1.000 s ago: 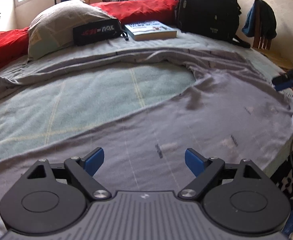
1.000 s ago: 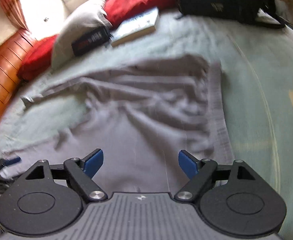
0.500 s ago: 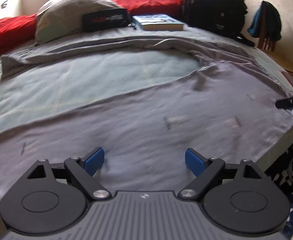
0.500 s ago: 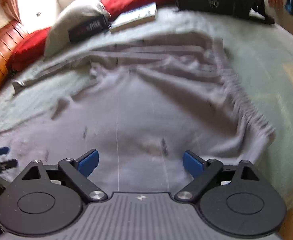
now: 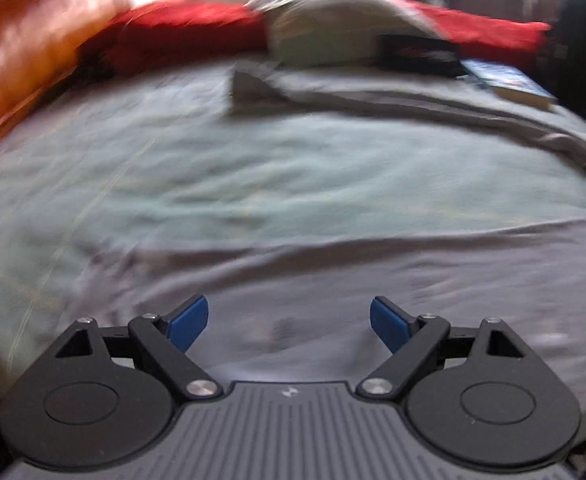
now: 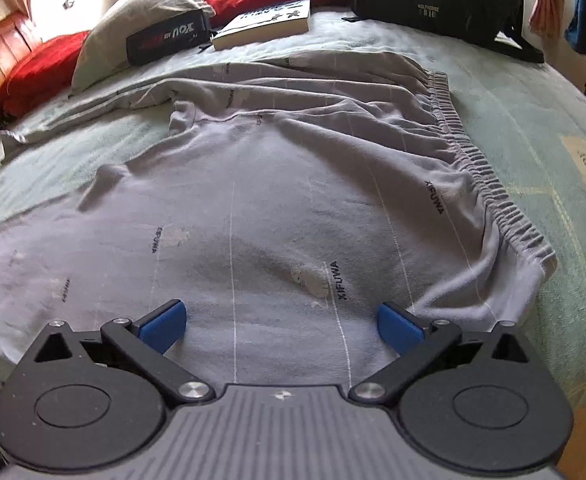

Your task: Fold clothes

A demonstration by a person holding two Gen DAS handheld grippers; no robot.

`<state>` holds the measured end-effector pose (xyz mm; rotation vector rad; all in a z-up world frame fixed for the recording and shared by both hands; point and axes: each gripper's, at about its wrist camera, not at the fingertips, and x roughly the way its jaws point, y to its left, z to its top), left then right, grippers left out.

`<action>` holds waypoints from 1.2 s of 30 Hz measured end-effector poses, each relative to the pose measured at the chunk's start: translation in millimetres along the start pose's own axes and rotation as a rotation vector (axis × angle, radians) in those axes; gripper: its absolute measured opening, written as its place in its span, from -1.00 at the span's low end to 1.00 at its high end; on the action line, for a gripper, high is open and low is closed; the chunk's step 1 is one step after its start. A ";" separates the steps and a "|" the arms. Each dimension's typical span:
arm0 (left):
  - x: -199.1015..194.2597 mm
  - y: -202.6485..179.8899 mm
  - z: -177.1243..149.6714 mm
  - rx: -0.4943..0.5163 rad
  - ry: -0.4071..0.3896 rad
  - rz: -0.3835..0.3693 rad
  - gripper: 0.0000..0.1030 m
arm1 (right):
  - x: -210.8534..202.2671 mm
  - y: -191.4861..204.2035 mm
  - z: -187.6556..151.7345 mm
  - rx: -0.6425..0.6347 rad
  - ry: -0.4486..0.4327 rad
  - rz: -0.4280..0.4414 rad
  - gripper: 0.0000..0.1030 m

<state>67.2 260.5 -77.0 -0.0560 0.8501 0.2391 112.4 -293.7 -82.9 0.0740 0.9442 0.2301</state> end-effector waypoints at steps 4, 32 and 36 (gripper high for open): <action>-3.6 16.2 -9.0 -0.075 -0.019 0.016 0.74 | 0.2 1.3 -1.2 -0.008 -0.004 -0.012 1.00; -44.7 -134.1 -2.7 0.202 -0.117 -0.238 0.77 | -2.8 4.2 -15.2 -0.045 -0.081 -0.018 1.00; -42.5 -175.2 4.9 0.306 -0.129 -0.312 0.77 | -1.5 7.7 -16.6 -0.045 -0.093 -0.043 1.00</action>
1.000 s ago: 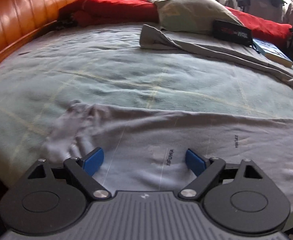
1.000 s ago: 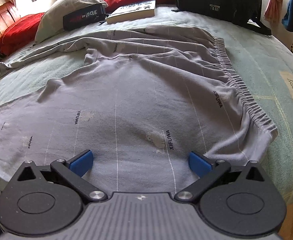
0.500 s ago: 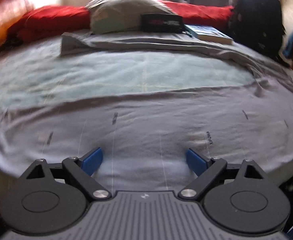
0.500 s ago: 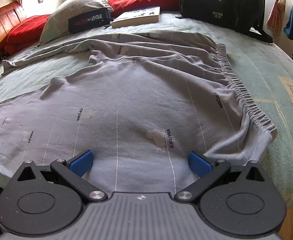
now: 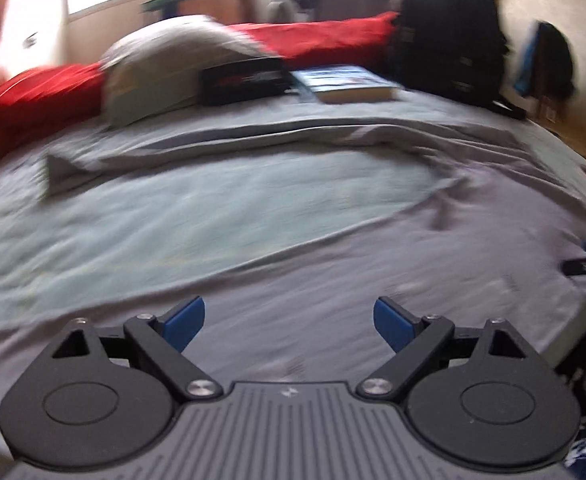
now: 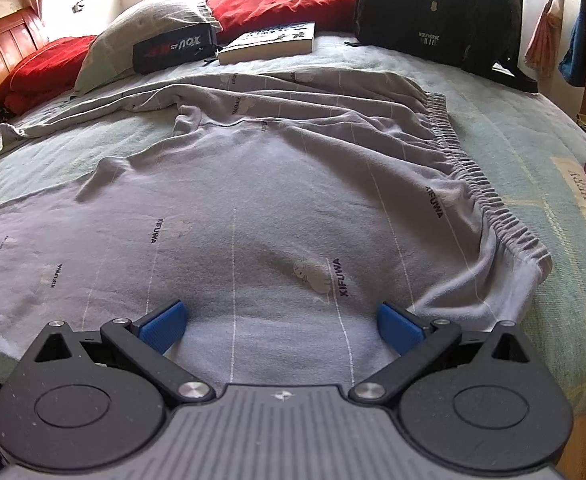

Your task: Fold clothes

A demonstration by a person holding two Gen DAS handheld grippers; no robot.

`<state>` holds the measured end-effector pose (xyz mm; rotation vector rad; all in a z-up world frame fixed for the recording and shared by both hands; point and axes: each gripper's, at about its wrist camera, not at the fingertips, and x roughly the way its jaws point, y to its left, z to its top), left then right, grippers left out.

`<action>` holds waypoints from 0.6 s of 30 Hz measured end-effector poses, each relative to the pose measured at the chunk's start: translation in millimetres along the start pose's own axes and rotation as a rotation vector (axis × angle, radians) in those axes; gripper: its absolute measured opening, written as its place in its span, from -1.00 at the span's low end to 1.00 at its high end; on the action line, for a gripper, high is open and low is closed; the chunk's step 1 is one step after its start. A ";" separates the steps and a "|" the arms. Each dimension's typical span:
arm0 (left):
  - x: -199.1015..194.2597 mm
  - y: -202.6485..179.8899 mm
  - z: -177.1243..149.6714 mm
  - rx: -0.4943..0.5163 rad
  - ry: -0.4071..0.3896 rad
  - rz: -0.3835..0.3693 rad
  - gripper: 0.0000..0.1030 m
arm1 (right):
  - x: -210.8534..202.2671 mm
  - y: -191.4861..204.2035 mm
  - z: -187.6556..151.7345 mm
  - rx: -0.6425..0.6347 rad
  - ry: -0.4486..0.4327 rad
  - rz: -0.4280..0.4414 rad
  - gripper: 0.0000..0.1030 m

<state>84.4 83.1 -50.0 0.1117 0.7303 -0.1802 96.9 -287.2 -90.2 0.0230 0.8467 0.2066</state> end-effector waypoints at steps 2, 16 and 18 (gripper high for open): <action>10.3 -15.0 6.0 0.031 0.004 -0.023 0.77 | 1.0 2.1 -0.2 -0.005 -0.003 -0.011 1.00; 26.5 -19.5 -8.9 -0.020 0.132 0.018 0.80 | -2.2 -2.2 -8.7 -0.036 -0.050 0.029 1.00; 24.1 -17.8 -6.3 -0.036 0.141 0.043 0.79 | -2.4 -2.8 -9.6 -0.037 -0.056 0.034 1.00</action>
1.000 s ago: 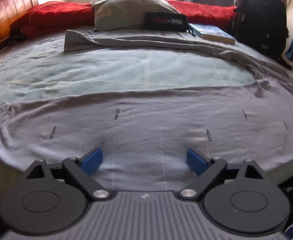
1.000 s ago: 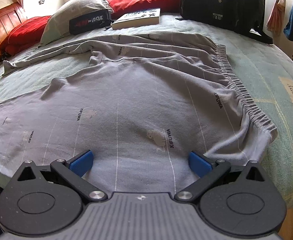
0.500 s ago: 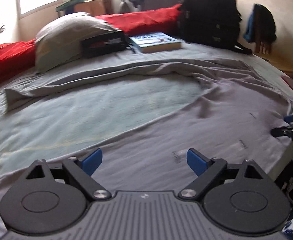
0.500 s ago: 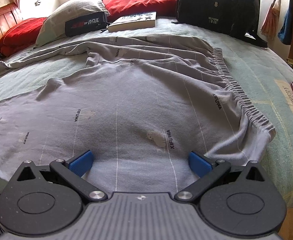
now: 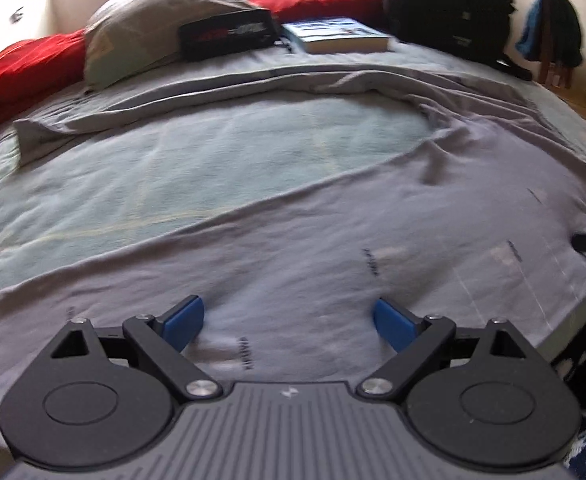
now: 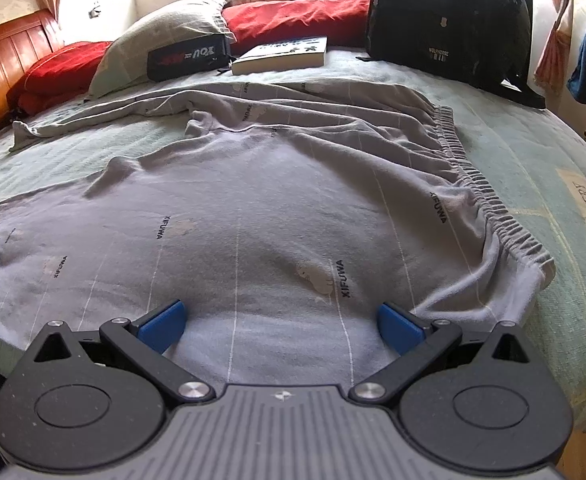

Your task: Fold clothes

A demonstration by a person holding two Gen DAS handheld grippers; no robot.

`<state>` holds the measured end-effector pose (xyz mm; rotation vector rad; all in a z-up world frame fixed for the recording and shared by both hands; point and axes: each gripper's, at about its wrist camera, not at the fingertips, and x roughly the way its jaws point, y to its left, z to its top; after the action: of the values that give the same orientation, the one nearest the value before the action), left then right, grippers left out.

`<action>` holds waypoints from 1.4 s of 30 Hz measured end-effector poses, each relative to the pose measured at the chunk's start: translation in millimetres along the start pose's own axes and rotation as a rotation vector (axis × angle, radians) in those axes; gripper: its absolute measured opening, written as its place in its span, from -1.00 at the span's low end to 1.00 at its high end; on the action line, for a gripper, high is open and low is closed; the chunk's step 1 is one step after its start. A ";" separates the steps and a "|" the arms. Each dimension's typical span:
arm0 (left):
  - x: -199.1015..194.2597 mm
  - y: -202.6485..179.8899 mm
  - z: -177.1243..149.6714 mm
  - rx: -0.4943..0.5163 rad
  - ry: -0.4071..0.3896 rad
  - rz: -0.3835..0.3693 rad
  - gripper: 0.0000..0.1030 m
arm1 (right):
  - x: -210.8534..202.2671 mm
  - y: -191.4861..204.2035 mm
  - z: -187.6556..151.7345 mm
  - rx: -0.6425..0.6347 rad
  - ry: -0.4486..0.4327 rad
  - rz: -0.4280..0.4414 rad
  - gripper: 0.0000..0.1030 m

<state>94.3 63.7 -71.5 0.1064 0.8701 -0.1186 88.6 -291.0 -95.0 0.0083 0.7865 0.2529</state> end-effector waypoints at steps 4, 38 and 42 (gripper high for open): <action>-4.0 -13.0 4.8 0.024 -0.014 -0.010 0.79 | -0.8 0.3 -1.3 -0.002 -0.007 -0.001 1.00; 3.7 -71.0 32.6 0.155 -0.051 -0.056 0.81 | -1.6 3.7 -2.1 -0.018 -0.001 -0.011 1.00; 10.2 -83.7 38.9 0.169 -0.065 -0.075 0.81 | -1.4 3.4 -1.9 -0.013 0.001 -0.013 1.00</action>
<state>117.9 -25.1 -58.2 0.2266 0.7984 -0.2646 85.6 -288.2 -95.1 -0.0086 0.7855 0.2459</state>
